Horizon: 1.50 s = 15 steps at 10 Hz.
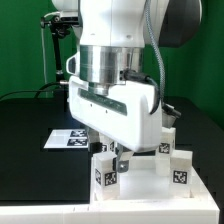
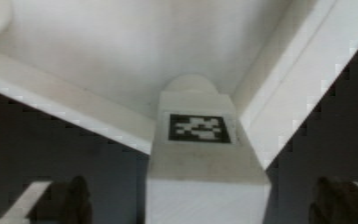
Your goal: Assemble square table
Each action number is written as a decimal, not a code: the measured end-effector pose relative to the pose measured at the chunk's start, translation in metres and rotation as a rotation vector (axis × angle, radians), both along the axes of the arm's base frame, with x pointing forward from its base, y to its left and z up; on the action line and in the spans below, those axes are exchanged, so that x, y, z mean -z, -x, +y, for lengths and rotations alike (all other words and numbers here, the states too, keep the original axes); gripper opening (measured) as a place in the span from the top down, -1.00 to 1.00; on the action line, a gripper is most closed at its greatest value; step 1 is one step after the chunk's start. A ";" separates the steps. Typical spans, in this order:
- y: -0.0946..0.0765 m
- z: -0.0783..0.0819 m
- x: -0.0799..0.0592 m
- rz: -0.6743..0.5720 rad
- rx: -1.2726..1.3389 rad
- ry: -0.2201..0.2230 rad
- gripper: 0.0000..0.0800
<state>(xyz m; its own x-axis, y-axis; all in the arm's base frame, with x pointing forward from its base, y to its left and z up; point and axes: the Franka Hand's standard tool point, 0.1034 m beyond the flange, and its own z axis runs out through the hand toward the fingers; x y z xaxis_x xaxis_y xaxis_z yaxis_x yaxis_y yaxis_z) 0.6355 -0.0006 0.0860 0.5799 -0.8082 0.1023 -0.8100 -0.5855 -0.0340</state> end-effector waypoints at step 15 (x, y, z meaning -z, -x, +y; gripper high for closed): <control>0.002 0.002 0.002 0.106 -1.099 0.135 0.02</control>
Offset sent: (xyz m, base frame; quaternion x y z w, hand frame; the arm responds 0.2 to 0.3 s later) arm 0.0029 -0.0033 0.0002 -0.0304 -0.0240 -0.3478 0.9368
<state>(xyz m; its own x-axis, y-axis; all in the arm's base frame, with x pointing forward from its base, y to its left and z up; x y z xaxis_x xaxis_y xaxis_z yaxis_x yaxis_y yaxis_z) 0.6337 0.0015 0.0835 0.9845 0.1652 0.0585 0.1572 -0.9799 0.1225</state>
